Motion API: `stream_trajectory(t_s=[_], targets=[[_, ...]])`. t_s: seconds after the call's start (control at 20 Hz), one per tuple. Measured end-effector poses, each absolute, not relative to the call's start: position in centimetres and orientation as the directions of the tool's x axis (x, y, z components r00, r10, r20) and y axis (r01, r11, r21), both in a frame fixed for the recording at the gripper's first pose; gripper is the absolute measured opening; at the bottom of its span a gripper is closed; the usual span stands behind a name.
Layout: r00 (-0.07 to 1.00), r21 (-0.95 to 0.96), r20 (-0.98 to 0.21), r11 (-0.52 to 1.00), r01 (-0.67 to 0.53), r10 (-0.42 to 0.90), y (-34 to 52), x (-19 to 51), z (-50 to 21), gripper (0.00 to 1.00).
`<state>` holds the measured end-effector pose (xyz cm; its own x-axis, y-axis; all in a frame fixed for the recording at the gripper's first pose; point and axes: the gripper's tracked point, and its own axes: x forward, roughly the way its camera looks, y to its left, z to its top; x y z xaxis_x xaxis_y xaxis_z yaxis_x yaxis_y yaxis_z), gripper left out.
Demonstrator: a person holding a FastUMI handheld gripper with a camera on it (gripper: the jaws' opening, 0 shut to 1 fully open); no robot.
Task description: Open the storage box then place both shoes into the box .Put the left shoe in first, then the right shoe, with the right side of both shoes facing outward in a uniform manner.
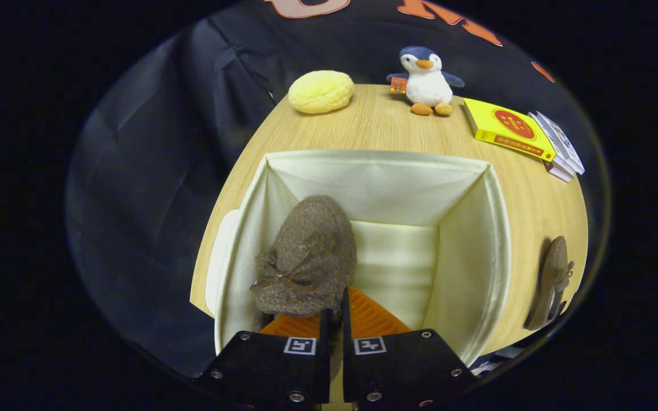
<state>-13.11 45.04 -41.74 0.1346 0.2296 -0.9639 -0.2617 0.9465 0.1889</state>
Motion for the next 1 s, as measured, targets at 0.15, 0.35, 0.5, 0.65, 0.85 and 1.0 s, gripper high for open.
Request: stream_trajectory(t_s=[0.15,0.35,0.5,0.65,0.85,1.0], targets=[[0.058,0.263,-0.956,0.927,-0.268,0.288,46.0,-14.8,-42.0,0.18],[0.053,0.357,-0.920,0.888,-0.290,0.387,46.3,-14.9,-39.9,0.30],[0.087,0.420,-0.880,0.852,-0.313,0.466,45.4,-14.1,-37.1,0.39],[0.146,0.453,-0.838,0.819,-0.351,0.526,43.4,-13.2,-34.1,0.55],[0.183,0.482,-0.788,0.773,-0.411,0.588,39.8,-13.2,-30.7,0.78],[0.249,0.462,-0.764,0.774,-0.434,0.595,36.1,-12.6,-29.0,0.91]])
